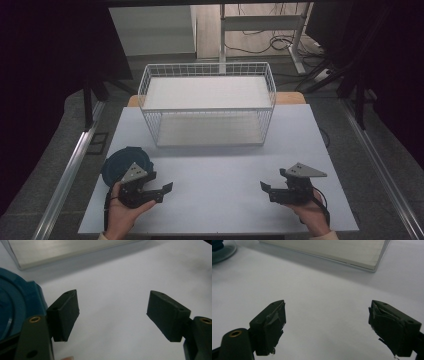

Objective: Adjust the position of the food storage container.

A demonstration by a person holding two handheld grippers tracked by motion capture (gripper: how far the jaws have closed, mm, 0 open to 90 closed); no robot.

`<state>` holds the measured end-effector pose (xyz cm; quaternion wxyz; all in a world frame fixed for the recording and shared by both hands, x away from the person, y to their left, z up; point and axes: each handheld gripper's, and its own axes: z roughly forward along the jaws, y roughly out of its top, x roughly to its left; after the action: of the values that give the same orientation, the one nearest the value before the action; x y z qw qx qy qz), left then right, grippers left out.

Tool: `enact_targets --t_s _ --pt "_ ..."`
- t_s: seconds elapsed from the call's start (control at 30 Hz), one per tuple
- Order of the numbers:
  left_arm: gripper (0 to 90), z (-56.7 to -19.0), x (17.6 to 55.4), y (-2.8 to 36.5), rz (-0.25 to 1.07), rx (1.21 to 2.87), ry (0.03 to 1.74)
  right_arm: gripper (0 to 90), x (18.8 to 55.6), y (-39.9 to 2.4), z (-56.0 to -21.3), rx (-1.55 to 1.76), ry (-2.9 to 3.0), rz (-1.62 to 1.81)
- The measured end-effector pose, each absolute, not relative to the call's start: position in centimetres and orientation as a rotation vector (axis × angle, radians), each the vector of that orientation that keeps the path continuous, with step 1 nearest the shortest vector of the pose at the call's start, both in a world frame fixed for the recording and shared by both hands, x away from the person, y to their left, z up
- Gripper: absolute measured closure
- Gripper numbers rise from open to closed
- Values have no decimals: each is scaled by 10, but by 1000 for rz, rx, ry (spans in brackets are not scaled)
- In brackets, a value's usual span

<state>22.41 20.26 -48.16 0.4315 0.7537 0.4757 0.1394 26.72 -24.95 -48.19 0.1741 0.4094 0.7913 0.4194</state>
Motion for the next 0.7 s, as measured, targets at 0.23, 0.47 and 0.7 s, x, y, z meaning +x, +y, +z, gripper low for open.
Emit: enact_targets --t_s 0.23,0.47,0.7 --pt "251 -462 222 209 370 1869 1200 159 269 -258 -486 1173 2247 1187" --pt "252 -441 222 226 389 1881 1200 163 268 -259 -483 1192 2215 1193" --pt "260 -424 227 247 430 1881 1235 163 267 -260 -484 1217 2194 1182"
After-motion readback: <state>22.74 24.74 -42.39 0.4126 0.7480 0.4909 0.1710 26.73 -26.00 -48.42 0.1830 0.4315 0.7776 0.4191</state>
